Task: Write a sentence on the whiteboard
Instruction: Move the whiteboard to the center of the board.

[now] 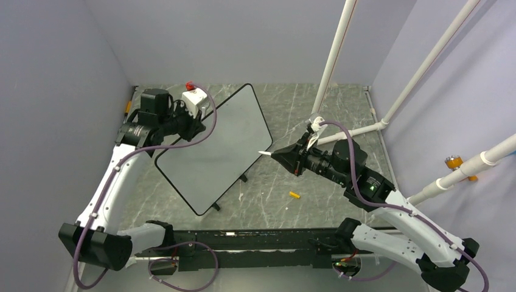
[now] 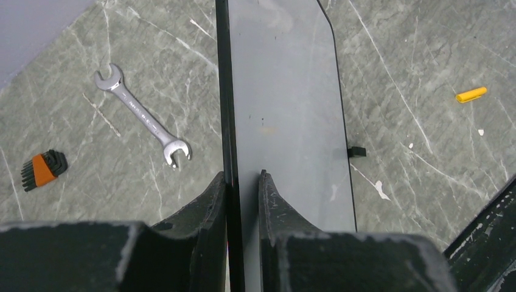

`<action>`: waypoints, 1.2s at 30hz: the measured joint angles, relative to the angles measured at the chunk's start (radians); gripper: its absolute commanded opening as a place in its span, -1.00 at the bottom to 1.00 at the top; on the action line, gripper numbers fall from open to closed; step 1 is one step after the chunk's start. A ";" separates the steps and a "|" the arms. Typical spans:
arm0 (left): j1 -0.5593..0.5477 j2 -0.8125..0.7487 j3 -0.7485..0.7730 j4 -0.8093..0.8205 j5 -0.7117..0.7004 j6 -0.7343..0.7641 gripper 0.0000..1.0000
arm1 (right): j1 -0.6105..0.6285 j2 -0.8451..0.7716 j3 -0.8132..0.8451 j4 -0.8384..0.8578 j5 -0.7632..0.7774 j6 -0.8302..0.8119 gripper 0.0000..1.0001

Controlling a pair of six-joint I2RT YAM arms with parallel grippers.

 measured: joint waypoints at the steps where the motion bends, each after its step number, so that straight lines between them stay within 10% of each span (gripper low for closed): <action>1: 0.000 -0.016 -0.010 -0.003 -0.004 -0.005 -1.00 | 0.000 -0.004 -0.002 0.000 0.000 0.002 -1.00; 36: 0.127 -0.140 -0.279 0.279 0.102 -0.150 -1.00 | 0.000 -0.013 -0.131 0.029 -0.029 0.063 -1.00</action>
